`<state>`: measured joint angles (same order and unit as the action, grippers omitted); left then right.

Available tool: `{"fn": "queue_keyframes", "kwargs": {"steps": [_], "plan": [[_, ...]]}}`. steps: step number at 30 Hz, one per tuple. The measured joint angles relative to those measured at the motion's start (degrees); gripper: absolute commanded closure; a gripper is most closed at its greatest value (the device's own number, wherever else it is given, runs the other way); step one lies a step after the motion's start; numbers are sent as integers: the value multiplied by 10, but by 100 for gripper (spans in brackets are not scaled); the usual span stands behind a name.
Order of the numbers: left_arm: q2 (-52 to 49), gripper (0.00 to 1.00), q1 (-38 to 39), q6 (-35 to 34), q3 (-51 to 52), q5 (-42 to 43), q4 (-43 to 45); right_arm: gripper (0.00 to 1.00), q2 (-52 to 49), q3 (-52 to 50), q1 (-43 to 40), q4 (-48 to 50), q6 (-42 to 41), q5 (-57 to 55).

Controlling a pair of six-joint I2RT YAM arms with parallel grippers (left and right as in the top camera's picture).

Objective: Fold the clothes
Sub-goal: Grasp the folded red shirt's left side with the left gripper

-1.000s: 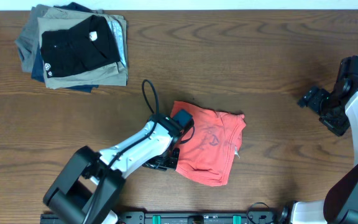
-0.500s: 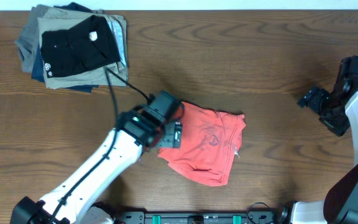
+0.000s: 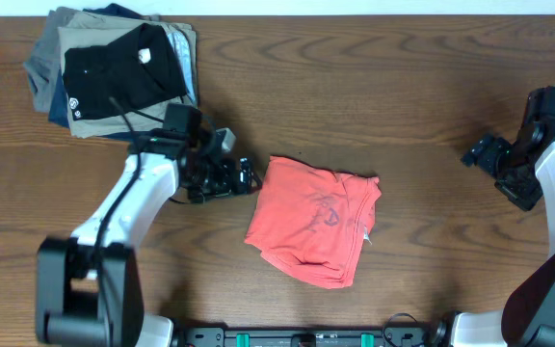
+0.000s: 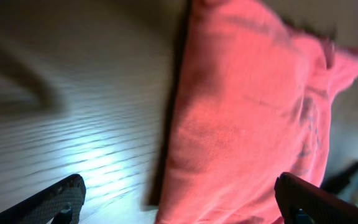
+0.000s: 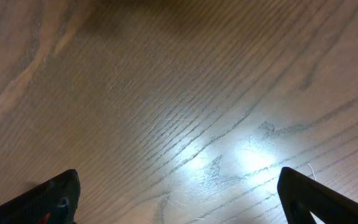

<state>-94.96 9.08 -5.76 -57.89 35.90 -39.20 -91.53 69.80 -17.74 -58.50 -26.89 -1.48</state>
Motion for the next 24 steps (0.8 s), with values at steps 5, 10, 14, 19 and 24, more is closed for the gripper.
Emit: {"fn": "queue_keyframes", "kwargs": {"steps": [5,10,14,19,24], "plan": [[-72,2,22,20,0,43,14,1,0,0,0,0,0,0],[-103,2,52,28,-3,80,41,1,0,0,0,0,0,0],[-108,3,83,30,-4,92,58,1,0,0,0,0,0,0],[-115,47,117,24,-4,80,84,1,0,0,0,0,0,0],[-119,94,135,1,-4,49,97,1,0,0,0,0,0,0]]}}
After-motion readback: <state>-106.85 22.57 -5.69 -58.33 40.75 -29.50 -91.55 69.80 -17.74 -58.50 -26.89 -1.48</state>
